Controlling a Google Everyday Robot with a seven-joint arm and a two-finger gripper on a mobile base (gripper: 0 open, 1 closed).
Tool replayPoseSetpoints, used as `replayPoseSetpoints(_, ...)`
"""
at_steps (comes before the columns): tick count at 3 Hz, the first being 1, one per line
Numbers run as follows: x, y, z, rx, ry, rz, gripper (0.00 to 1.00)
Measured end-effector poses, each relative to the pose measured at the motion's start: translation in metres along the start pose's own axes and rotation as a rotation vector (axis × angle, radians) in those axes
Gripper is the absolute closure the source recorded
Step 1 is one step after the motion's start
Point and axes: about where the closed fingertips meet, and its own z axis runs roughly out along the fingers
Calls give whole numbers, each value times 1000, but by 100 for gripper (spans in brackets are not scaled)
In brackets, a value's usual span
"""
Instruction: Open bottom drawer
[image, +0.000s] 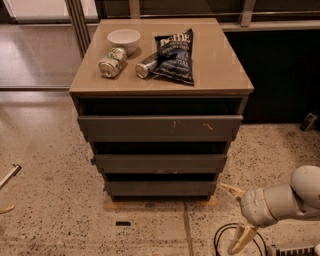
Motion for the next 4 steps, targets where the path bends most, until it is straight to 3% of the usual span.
replayPoseSetpoints(1, 8, 1, 22, 4, -17, 15, 0)
replayPoseSetpoints(2, 21, 0, 59, 44, -62, 53, 0)
replayPoseSetpoints(3, 27, -14, 99, 104, -75, 86, 0)
replayPoseSetpoints(4, 38, -49, 139, 157, -41, 115, 0)
